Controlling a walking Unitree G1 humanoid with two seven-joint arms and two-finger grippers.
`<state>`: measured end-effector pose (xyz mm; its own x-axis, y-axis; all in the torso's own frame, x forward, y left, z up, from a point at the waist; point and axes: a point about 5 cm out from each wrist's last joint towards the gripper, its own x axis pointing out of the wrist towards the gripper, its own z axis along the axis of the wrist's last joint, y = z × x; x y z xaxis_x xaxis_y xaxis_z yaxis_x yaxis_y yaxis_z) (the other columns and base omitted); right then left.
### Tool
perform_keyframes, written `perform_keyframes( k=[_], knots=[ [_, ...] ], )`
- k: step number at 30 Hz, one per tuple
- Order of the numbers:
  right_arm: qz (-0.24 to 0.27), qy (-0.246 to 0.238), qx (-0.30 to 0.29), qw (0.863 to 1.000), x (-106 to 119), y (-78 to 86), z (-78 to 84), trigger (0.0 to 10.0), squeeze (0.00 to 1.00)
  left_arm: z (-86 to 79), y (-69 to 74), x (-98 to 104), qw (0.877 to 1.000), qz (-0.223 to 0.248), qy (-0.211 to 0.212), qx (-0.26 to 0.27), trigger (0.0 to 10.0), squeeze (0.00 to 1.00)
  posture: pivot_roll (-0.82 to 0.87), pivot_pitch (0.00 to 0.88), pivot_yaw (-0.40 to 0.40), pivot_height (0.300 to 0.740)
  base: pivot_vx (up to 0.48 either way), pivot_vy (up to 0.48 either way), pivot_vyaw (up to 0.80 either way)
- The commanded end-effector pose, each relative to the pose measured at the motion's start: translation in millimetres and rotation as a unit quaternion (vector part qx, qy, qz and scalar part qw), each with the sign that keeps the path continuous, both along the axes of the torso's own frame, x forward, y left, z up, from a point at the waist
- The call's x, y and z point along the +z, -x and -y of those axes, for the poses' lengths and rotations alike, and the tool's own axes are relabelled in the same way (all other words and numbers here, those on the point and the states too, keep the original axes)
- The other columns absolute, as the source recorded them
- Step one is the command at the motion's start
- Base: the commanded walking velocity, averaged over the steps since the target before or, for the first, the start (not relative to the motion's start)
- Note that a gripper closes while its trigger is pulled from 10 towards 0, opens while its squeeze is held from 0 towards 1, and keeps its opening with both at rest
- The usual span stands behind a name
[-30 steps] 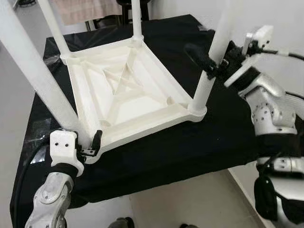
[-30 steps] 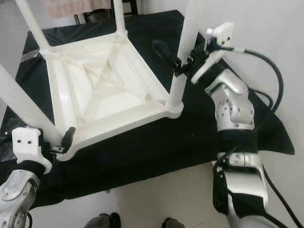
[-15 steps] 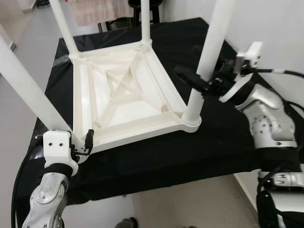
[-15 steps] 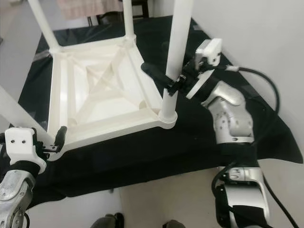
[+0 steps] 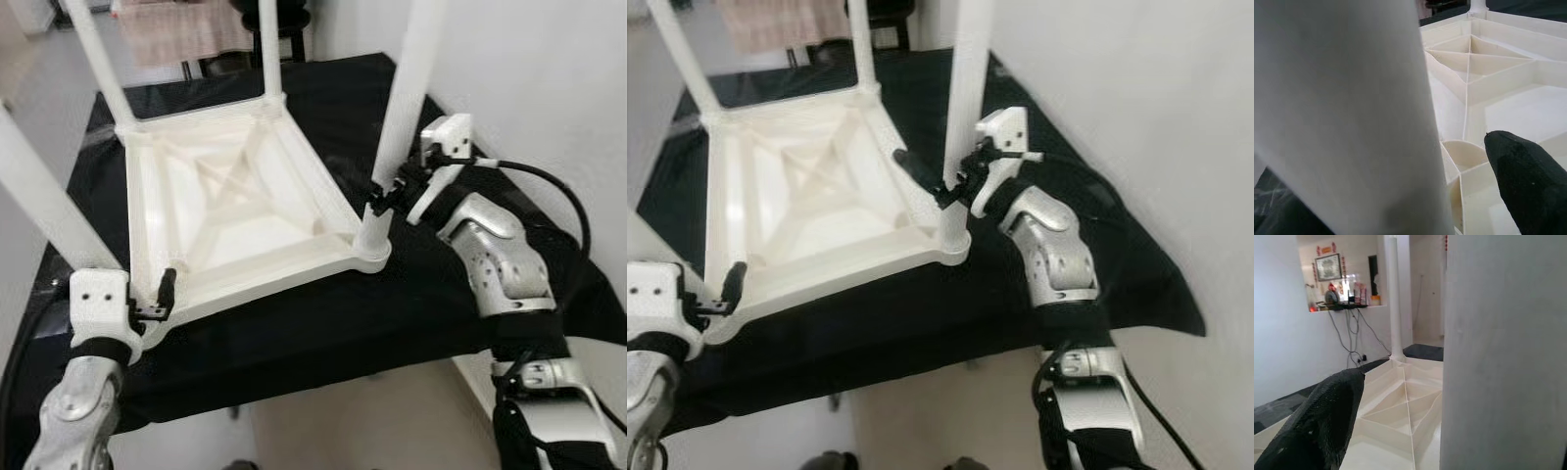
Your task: Building children table
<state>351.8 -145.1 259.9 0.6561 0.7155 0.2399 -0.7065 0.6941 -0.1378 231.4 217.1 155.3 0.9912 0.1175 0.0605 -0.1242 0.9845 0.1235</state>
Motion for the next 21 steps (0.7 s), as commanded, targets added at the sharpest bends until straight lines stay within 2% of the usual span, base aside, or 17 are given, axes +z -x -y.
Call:
perform_keyframes(
  k=[1,11,19,21],
  knots=[
    [0.006,0.005,0.036,0.999,-1,6.4,-10.3,10.0,0.00,10.9,-3.1,0,1.000,0.002,0.006,-0.027,10.0,0.00,0.07,0.149,0.022,0.740,0.000,0.000,0.80],
    [0.011,0.020,0.082,0.996,-4,17.5,-18.3,10.0,0.00,10.8,-4.3,0,1.000,0.001,0.005,-0.026,10.0,0.00,0.07,0.153,0.022,0.740,0.000,0.000,0.80],
    [-0.002,0.018,0.086,0.996,-9,18.6,-25.2,10.0,0.00,8.9,-5.0,0,1.000,0.000,0.000,-0.020,10.0,0.00,0.07,0.155,0.020,0.740,0.000,0.000,0.80],
    [-0.006,0.014,0.083,0.996,-10,18.2,-26.5,10.0,0.00,8.6,-5.2,0,1.000,0.000,0.000,-0.019,10.0,0.00,0.07,0.155,0.020,0.740,0.000,0.000,0.00]
  ],
)
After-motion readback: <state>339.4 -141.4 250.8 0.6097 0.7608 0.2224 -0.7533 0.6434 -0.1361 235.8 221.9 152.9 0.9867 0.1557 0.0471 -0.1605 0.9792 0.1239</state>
